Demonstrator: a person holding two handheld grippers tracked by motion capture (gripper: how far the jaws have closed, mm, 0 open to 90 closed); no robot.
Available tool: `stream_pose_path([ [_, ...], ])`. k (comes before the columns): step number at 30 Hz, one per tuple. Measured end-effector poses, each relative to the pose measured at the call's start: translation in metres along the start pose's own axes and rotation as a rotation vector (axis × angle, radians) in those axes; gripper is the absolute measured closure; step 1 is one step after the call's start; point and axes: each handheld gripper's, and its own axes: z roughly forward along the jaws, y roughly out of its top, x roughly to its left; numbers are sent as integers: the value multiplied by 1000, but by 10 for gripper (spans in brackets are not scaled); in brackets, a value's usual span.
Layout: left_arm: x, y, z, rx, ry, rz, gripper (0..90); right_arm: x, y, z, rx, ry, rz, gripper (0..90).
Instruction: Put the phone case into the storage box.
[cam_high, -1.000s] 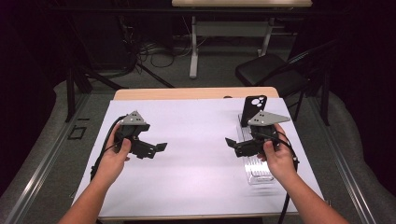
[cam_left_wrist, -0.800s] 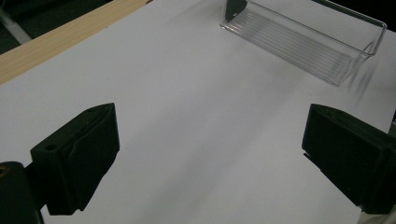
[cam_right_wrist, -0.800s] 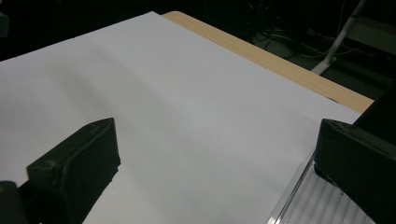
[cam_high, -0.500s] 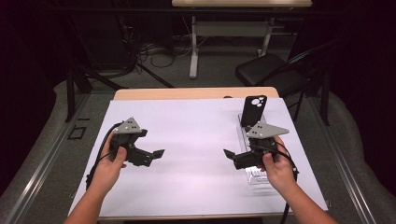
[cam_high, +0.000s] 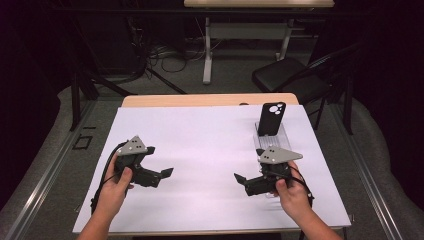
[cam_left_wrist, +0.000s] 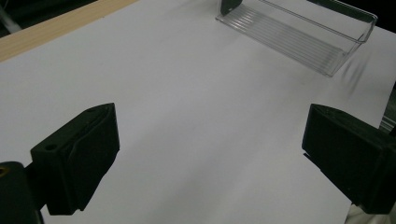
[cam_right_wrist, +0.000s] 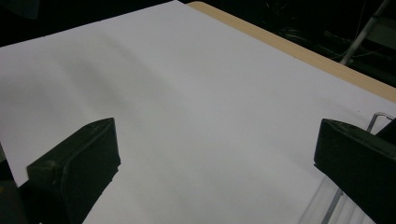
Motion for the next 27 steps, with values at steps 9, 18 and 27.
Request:
stream_pose_path([
  [9,-1,-17,3,-14,-15,-15,44,14,-9,10,7,-18,-36,0],
  [18,-5,-20,2,-14,5,-4,44,26,-12,21,0,-6,-27,0],
  [27,-9,-23,8,-22,16,4,44,30,-18,29,1,-1,6,0],
])
